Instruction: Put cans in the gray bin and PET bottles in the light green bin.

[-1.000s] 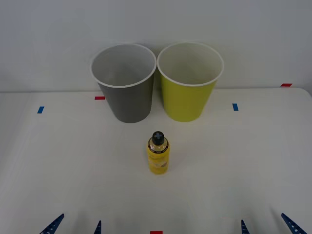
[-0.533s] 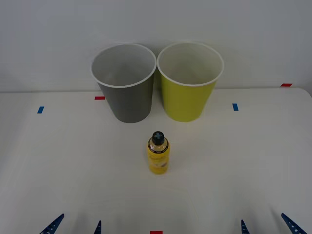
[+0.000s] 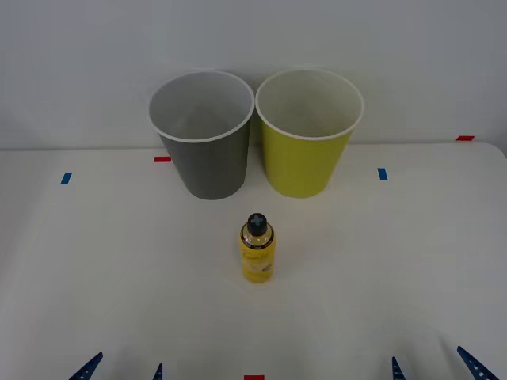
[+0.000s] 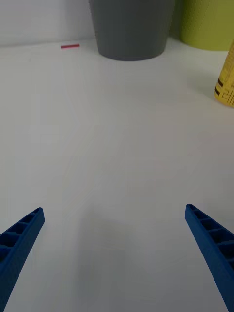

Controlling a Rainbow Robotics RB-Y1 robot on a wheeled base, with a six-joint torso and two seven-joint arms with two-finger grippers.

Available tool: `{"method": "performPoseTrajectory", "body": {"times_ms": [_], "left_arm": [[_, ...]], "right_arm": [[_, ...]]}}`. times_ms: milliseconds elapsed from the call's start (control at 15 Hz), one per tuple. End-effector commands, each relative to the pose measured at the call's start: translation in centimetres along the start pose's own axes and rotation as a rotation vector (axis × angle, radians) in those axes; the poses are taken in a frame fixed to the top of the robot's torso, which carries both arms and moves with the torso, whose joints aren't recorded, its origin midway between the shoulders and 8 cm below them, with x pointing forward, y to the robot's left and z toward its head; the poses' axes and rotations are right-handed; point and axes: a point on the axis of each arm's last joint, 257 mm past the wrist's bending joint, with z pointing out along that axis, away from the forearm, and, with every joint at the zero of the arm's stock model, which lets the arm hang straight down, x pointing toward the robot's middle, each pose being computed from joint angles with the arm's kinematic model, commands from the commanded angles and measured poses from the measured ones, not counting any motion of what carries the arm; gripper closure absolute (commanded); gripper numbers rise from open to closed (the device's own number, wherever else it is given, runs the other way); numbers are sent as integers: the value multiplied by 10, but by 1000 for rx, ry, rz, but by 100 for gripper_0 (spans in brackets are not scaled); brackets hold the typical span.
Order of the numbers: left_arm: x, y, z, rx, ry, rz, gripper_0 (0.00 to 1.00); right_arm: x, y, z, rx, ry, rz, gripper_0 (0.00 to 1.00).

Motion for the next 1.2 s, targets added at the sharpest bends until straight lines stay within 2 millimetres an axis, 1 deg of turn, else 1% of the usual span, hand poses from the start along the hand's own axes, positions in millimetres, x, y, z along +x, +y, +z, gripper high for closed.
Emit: {"method": "performPoseTrajectory", "body": {"times_ms": [67,133,200,333,467,667,800,933,1200], "left_arm": [[-32,0,11,40,-105,6,0],[-39,-7,17,69,-125,-3,0],[-49,-20,26,121,-150,-12,0],[-61,-34,36,181,-182,-7,0],[-68,-47,41,229,-199,-2,0],[-72,-62,48,291,-201,13,0],[-79,-71,55,337,-220,30,0],[-86,-83,66,398,-239,60,0],[-99,-96,80,443,-267,50,0]], "right_arm": [[0,0,0,0,0,0,0],[0,0,0,0,0,0,0],[0,0,0,0,0,0,0],[0,0,0,0,0,0,0],[0,0,0,0,0,0,0],[0,0,0,0,0,0,0],[0,0,0,0,0,0,0],[0,0,0,0,0,0,0],[0,0,0,0,0,0,0]]}}
